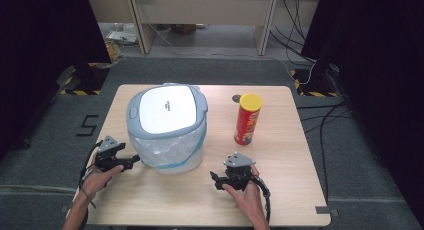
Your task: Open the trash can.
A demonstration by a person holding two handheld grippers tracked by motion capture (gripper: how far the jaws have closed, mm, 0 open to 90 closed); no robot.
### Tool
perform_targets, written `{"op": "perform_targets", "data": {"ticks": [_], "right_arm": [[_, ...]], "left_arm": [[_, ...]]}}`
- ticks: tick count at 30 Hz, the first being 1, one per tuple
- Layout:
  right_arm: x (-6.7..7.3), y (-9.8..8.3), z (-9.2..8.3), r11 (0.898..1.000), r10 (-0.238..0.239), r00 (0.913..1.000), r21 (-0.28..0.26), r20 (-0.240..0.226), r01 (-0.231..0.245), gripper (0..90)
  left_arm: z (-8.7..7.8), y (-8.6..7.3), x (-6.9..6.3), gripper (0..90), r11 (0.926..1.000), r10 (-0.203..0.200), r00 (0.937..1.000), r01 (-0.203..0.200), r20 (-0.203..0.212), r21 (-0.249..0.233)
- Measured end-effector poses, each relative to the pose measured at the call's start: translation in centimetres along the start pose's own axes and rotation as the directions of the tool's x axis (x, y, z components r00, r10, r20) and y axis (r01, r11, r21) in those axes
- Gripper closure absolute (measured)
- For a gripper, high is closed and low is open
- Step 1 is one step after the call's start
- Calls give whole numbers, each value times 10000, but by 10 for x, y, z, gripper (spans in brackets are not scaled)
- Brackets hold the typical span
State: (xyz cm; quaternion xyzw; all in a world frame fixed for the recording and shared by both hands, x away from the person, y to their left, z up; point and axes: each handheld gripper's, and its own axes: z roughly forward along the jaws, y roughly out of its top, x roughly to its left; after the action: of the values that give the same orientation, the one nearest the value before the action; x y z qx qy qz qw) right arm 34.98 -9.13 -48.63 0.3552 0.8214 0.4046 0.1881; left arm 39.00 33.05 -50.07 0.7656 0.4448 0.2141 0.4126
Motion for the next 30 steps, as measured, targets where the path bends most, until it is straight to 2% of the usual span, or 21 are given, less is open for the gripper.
{"op": "perform_targets", "data": {"ticks": [4,7,9,12,14,15,24,26,28,30], "right_arm": [[7,15,13,9994,-165,9997,-308,-180,159,163],[11,23,23,9982,-18,9993,-597,-379,-5,163],[14,26,31,9984,-288,9984,-502,-487,264,162],[19,31,40,9983,-271,9979,-527,-594,240,165],[19,36,44,9979,-431,9977,-506,-526,405,110],[19,37,46,9984,-355,9980,-450,-528,332,87],[8,38,53,9977,101,9994,-671,-341,-124,83],[2,40,56,9981,55,9993,-609,-371,-78,82],[-3,44,59,9979,-100,9998,-636,-144,90,84],[-8,46,63,9973,-24,10000,-732,-35,22,97]], "left_arm": [[8,5,-3,174,10000,-6,9999,6,119,-9],[13,6,-5,175,9998,128,9999,-129,61,160],[14,4,-4,168,9999,-8,10000,7,60,155],[14,3,-2,167,9999,-100,9999,100,61,118],[14,3,-2,170,9999,-123,9999,122,50,119],[14,3,-3,171,9998,-110,9999,110,13,138],[10,0,-14,216,10000,88,9993,-87,-358,9],[9,-1,-15,220,10000,66,9993,-67,-381,-10],[8,-4,-21,236,9998,-35,9991,26,-425,-215],[7,-6,-24,246,9996,-105,9990,93,-426,-284]]}}
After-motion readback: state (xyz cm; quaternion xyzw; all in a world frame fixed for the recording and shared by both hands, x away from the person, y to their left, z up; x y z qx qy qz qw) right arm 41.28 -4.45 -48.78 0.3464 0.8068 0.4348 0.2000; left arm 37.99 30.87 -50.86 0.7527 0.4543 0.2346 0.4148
